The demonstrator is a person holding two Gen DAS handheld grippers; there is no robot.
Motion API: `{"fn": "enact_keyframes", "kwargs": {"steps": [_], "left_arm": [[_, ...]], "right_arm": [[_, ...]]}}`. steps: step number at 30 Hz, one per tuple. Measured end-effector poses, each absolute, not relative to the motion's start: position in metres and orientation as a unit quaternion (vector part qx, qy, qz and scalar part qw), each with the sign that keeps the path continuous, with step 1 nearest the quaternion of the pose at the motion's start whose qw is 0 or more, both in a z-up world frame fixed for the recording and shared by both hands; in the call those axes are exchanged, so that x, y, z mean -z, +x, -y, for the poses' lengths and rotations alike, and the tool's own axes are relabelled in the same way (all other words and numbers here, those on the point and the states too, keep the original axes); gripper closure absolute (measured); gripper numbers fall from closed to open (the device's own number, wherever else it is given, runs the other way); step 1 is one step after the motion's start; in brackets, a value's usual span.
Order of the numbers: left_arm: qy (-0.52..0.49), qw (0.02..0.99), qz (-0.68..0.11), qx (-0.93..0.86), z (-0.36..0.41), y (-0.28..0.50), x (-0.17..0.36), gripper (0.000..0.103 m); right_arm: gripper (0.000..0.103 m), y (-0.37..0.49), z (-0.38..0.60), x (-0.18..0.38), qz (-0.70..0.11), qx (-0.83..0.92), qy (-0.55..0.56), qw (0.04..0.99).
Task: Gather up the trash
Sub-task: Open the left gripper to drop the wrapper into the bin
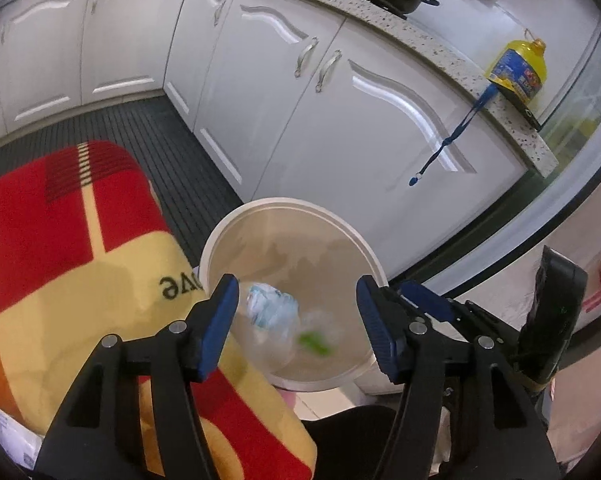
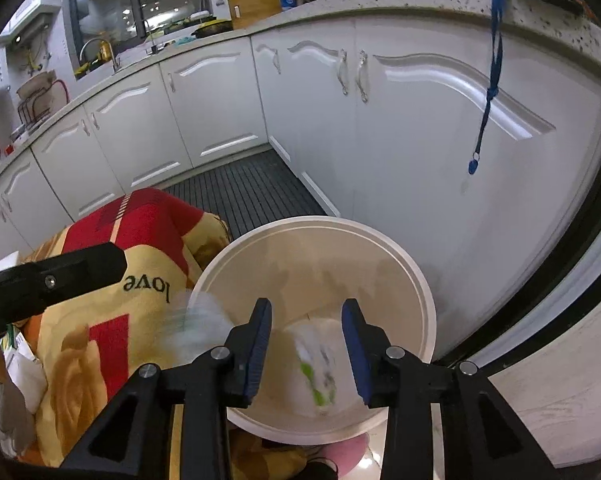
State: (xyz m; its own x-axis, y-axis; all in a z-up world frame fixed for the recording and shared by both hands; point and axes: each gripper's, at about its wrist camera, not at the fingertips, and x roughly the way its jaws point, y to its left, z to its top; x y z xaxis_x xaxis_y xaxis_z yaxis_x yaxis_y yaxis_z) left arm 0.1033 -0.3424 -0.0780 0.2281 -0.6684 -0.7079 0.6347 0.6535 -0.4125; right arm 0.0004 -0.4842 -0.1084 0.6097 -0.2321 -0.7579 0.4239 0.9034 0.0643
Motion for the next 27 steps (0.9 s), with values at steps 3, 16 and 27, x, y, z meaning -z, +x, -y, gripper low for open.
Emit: {"fn": "enact_keyframes", "kwargs": {"steps": [3, 16, 27], "left_arm": [[-0.016, 0.789, -0.457, 0.411, 0.336, 0.1, 0.074, 0.043], [0.019, 0.834, -0.418, 0.359, 0.287, 0.08, 0.053, 0.043], [0.023, 0.87, -0.384, 0.307, 0.212, 0.059, 0.034, 0.043]], "right_arm": [[0.068, -0.001, 0.484, 0.109, -0.401, 0.184, 0.121, 0.889], [0.06, -0.003, 0.464, 0.101, -0.39, 0.167, 0.13, 0.896], [0.056, 0.01, 0.411, 0.08, -0.376, 0.12, 0.112, 0.912]]}}
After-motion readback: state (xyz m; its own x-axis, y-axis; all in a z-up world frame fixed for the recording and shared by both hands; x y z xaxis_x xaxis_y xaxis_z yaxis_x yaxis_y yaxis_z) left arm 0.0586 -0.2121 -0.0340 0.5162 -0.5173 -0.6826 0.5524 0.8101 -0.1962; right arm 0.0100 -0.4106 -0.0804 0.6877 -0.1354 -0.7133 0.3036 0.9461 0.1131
